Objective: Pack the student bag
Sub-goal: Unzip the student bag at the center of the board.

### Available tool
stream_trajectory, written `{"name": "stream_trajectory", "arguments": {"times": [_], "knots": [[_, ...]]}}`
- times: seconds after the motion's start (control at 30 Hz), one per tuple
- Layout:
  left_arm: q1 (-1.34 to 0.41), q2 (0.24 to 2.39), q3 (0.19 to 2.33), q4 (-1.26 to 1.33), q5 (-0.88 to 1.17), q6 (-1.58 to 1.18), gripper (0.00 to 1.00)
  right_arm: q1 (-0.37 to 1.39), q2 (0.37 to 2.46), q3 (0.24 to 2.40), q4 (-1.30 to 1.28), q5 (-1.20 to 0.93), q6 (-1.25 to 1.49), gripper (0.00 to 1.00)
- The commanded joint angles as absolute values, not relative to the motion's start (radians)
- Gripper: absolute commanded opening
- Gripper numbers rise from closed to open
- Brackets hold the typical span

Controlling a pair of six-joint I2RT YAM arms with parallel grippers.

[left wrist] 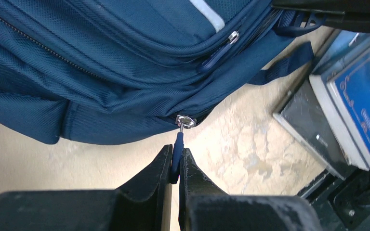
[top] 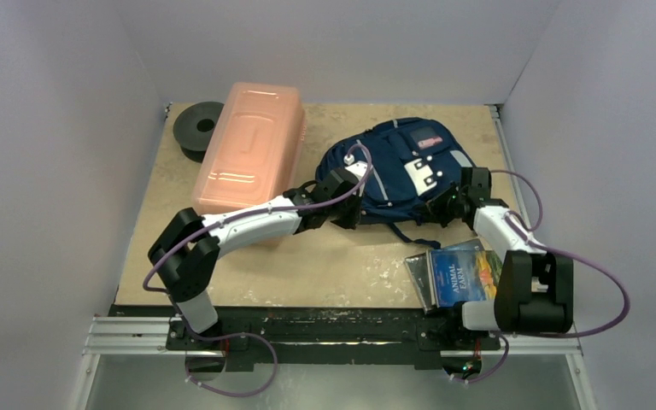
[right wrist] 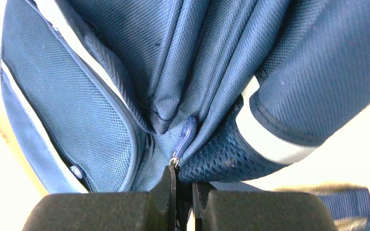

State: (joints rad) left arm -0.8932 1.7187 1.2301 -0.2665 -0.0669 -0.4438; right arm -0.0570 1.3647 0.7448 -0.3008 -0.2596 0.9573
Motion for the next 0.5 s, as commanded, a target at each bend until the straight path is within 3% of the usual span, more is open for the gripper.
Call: {"name": "stream_trajectory", "arguments": {"times": [0.0, 0.2, 0.23, 0.3, 0.33, 0.4, 0.47], "knots": [[-0.764, 1.744, 1.308, -0.338, -0.148, -0.379, 0.00, -0.164, 1.457, 0.874, -0.193, 0.076, 0.658, 0.00], [-0.775, 1.784, 1.379, -0.358, -0.045, -0.405, 0.00, -0.178, 1.674, 1.052, -0.185, 0.252, 0.441, 0.00], [-0.776, 1.791, 1.395, -0.358, -0.018, -0.412, 0.00, -0.178, 1.694, 1.075, -0.203, 0.234, 0.420, 0.08], [-0.790, 1.799, 1.437, -0.368, 0.037, -0.430, 0.00, -0.145, 1.685, 1.114, -0.269, 0.142, 0.386, 0.41], [-0.796, 1.797, 1.454, -0.369, 0.061, -0.437, 0.00, -0.104, 1.635, 1.102, -0.295, 0.140, 0.377, 0.52], [-0.800, 1.787, 1.476, -0.365, 0.128, -0.468, 0.00, -0.026, 1.509, 1.064, -0.363, 0.117, 0.384, 0.69], [-0.803, 1.767, 1.471, -0.332, 0.174, -0.497, 0.00, -0.013, 1.384, 0.994, -0.405, -0.090, 0.429, 0.76]]}}
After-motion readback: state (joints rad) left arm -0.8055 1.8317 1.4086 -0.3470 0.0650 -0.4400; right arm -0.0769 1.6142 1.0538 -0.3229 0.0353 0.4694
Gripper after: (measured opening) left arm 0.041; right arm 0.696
